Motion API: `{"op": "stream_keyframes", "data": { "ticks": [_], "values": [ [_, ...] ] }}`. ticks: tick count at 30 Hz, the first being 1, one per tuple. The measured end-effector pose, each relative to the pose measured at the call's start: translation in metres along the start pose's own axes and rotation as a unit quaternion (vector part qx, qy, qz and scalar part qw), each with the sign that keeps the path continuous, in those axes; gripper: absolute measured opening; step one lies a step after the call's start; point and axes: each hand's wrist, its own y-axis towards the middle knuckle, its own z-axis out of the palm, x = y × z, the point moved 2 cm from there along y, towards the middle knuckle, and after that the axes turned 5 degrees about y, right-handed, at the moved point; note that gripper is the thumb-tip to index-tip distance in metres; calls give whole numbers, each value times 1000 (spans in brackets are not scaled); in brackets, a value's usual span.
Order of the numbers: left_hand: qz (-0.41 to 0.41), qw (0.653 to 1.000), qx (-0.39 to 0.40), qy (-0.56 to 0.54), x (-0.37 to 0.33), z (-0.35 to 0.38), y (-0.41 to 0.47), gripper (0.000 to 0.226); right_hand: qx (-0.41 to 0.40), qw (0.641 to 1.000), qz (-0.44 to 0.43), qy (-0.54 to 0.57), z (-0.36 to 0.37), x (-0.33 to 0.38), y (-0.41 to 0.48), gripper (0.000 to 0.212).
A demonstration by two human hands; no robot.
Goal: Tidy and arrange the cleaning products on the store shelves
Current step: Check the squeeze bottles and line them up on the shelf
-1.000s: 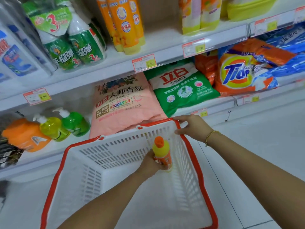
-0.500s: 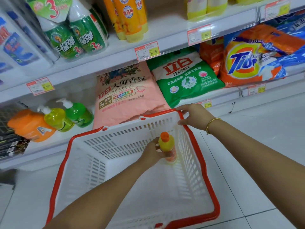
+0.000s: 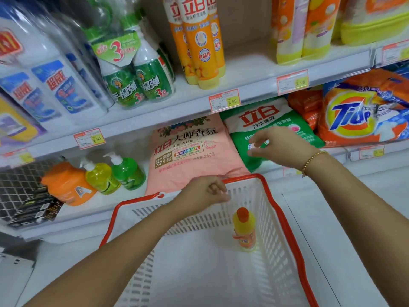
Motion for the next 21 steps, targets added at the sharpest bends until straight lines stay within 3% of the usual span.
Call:
{"op": "stream_keyframes", "data": {
  "ticks": [3, 5, 8, 10, 15, 19, 21],
  "values": [
    [69, 983, -172, -15, -42, -61, 8, 29, -249, 961, -64, 102, -45, 29, 11, 18],
    [105, 955, -273, -42, -70, -95, 15, 30, -306, 944, -74, 100, -59, 39, 31, 17],
    [131, 915, -377, -62, -96, -134, 41, 19, -281, 958, -34, 46, -58, 40, 70, 20],
    [125, 897, -415, -83, -103, -154, 68, 40, -288, 957, -16, 34, -49, 39, 84, 20],
    [62, 888, -435, -134, -111, -175, 121, 74, -356, 932, -35, 59, -34, 34, 85, 14],
    [82, 858, -490, -131, -124, -188, 138, 70, -343, 934, -64, 79, -27, 30, 84, 19],
    [86, 861, -489, -108, -132, -193, 140, 70, -329, 937, -74, 91, -26, 28, 82, 21]
  ]
}}
